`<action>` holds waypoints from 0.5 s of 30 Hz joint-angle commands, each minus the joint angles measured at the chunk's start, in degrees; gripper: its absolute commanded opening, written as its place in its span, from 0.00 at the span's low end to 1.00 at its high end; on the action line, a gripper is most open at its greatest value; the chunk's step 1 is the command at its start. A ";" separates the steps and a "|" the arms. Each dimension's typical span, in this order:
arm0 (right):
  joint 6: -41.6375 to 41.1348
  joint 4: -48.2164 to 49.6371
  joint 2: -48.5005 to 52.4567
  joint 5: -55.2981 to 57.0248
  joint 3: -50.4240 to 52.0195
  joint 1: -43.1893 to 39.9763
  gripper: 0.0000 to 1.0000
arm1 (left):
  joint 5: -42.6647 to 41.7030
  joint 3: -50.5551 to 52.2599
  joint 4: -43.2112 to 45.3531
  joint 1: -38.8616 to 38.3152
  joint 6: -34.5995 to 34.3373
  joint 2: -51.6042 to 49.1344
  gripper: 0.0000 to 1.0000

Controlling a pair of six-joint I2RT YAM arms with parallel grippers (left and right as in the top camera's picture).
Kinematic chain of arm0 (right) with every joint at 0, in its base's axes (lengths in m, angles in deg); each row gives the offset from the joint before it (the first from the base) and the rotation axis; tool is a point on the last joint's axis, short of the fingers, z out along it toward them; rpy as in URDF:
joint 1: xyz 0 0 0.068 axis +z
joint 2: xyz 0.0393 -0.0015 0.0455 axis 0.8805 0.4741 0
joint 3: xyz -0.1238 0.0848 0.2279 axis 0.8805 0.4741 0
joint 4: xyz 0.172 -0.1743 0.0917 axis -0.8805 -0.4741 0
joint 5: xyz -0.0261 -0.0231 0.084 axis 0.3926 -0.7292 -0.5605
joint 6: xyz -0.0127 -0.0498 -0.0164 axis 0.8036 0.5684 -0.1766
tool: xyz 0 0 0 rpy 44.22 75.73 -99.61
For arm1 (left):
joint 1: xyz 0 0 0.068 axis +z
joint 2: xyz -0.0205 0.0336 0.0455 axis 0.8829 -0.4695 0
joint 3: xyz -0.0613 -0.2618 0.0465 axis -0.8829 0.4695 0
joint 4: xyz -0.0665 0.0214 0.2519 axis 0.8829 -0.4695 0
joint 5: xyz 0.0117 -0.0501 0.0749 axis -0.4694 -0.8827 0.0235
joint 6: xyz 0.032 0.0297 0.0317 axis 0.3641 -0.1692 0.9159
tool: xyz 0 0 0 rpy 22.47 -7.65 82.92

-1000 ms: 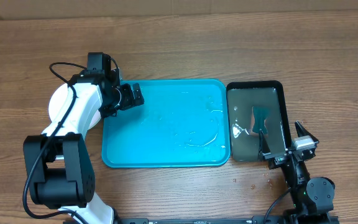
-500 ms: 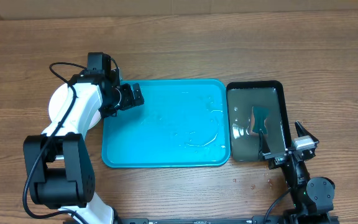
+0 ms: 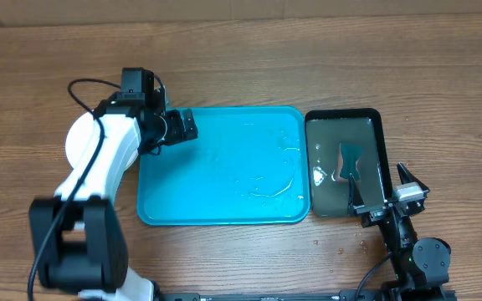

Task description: Clean dirty plates on tray and stack at the side

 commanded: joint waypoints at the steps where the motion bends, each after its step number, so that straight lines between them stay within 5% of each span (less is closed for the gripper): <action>1: 0.44 0.15 -0.57 0.09 0.59 0.31 1.00 | 0.39 0.09 0.24 -0.35 0.90 9.90 1.00; 15: 0.44 0.15 -0.57 0.09 0.59 0.31 1.00 | 0.39 0.37 0.22 -0.35 0.90 44.00 1.00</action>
